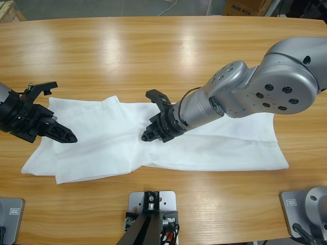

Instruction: Fold clothes

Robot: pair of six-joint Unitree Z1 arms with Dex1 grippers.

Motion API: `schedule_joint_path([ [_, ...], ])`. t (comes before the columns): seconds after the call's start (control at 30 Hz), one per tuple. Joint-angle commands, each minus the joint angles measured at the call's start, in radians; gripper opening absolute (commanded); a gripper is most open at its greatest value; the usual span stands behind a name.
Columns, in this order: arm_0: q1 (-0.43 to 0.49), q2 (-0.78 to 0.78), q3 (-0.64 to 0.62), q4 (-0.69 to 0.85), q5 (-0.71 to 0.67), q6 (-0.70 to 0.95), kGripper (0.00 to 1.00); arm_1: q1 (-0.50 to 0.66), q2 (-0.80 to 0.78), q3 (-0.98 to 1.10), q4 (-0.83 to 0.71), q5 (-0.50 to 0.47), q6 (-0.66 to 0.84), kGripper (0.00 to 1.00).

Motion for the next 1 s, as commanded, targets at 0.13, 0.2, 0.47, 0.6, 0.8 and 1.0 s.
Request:
schedule_joint_path([
  [0.13,-0.008,0.027,0.025,0.004,-0.019,0.016,0.904,0.065,0.035,0.03,0.053,0.016,0.029,0.384],
  [0.2,-0.008,0.026,0.023,0.003,-0.019,0.016,0.904,0.075,0.036,0.042,0.045,0.011,0.037,0.384],
  [0.47,-0.009,0.027,0.026,0.0,-0.017,0.016,0.904,0.076,-0.274,-0.015,0.137,-0.01,0.008,0.384],
  [0.6,-0.012,0.025,0.026,-0.001,-0.018,0.016,0.904,0.076,-0.274,-0.039,0.148,-0.115,-0.19,0.231],
  [0.8,-0.041,0.002,0.03,-0.004,0.004,0.018,0.908,0.078,-0.087,-0.049,0.146,-0.287,-0.456,0.227],
  [1.0,-0.049,-0.015,0.068,-0.063,0.029,0.01,0.908,0.078,-0.016,-0.081,0.145,-0.31,-0.497,0.227],
])
